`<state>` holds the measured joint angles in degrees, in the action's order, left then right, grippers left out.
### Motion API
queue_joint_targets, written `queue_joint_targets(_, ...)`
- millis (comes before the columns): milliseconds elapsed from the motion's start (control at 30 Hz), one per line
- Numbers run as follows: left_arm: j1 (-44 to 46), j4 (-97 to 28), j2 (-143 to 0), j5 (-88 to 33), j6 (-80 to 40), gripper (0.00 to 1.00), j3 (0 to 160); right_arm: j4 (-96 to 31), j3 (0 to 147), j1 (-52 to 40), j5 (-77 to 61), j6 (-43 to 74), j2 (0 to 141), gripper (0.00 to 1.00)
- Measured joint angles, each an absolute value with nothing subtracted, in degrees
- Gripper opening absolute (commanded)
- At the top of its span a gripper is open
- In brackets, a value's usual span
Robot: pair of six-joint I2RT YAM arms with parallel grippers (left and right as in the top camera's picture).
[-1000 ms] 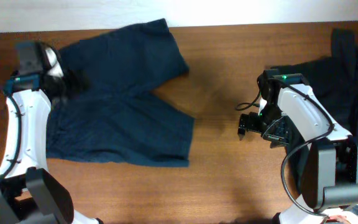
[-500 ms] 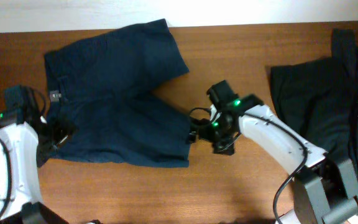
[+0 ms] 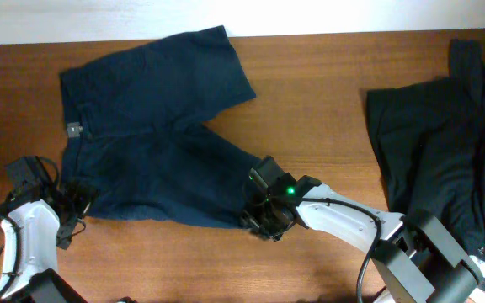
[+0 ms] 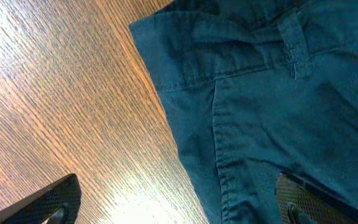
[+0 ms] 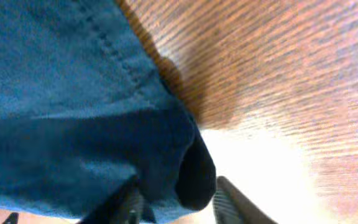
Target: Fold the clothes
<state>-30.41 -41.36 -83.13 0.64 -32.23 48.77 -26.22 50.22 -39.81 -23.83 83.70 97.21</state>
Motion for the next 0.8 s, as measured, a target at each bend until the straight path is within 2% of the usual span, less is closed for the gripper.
queue_joint_targets(200, -30.4, -42.4, -83.1, 0.6, -32.2, 0.99, 48.6, -28.3, 50.2, -39.0, -15.9, 83.3, 97.2, 0.04)
queue_joint_targets(300, -30.4, -43.7, -83.1, -0.7, -32.4, 0.99, 47.9, -28.9, 50.2, -31.8, -13.6, 75.4, 97.2, 0.04)
queue_joint_targets(367, -30.4, -40.3, -83.1, -1.5, -32.4, 0.92, 44.6, -29.2, 50.2, -28.9, -13.7, 71.7, 97.2, 0.04)
queue_joint_targets(400, -30.4, -36.7, -83.1, -1.4, -32.6, 0.84, 42.3, -29.9, 50.2, -28.8, -13.7, 70.0, 97.2, 0.04)
queue_joint_targets(467, -30.4, -31.6, -83.0, -1.1, -32.5, 0.78, 40.5, -31.7, 50.2, -28.8, -13.8, 68.8, 97.2, 0.04)
queue_joint_targets(500, -30.4, -29.0, -83.0, -1.0, -32.8, 0.62, 39.6, -32.6, 50.1, -28.8, -13.8, 68.3, 97.2, 0.04)
queue_joint_targets(533, -30.4, -28.1, -83.0, -1.1, -32.9, 0.55, 39.2, -32.6, 50.1, -28.8, -13.8, 68.2, 97.2, 0.04)
queue_joint_targets(633, -30.4, -24.4, -83.0, -1.5, -33.7, 0.54, 37.9, -33.1, 50.1, -28.8, -13.8, 67.7, 97.2, 0.04)
queue_joint_targets(700, -30.4, -26.4, -83.0, -2.7, -33.7, 0.55, 37.6, -33.2, 50.1, -28.8, -13.8, 67.6, 97.2, 0.04)
queue_joint_targets(800, -30.4, -29.8, -83.0, -3.9, -33.9, 0.66, 37.1, -33.2, 50.1, -28.8, -13.8, 67.5, 97.2, 0.04)
